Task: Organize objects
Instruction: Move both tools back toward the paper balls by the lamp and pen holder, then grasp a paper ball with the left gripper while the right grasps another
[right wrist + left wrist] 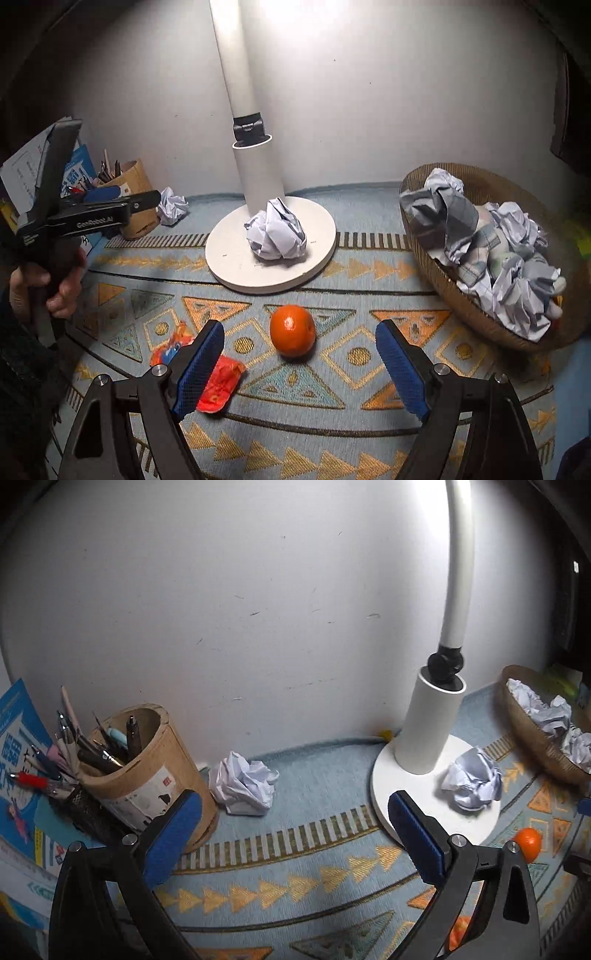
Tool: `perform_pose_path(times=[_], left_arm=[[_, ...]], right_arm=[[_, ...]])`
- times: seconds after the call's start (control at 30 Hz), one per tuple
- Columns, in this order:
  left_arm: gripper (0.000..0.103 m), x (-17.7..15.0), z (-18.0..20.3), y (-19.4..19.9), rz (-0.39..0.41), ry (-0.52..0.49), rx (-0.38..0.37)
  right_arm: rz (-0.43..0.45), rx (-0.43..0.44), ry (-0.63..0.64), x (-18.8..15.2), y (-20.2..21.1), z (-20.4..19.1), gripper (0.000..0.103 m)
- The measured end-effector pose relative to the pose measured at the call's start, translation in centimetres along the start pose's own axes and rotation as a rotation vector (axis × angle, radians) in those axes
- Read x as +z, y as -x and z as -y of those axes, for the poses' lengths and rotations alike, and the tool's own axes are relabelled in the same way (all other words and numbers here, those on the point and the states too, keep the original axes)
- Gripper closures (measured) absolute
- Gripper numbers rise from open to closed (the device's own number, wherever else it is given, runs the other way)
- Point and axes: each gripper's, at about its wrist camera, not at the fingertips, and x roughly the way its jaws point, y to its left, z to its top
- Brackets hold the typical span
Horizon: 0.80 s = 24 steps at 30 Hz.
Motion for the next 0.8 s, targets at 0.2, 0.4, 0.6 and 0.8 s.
perform_pose_path(times=[0.2, 0.4, 0.6, 0.8], left_arm=[[0.003, 1.1, 0.3, -5.5, -0.061, -0.07, 0.198], [0.003, -0.2, 2.0, -8.3, -0.101, -0.171, 0.299], [0.037, -0.6, 1.3, -9.7, -0.122, -0.138, 0.309], [0.057, -0.3, 0.5, -8.1, -0.086, -0.099, 0.242]], right_arm=[[-0.037, 0.024, 0.008, 2.3, -3.5, 0.3, 0.02], [-0.056, 0.043, -0.023, 4.0, -7.4, -0.3, 0.02], [-0.036, -0.004, 0.039, 5.5, -9.5, -2.4, 0.02], [-0.059, 0.002, 0.056, 5.3, -10.5, -3.2, 0.054]])
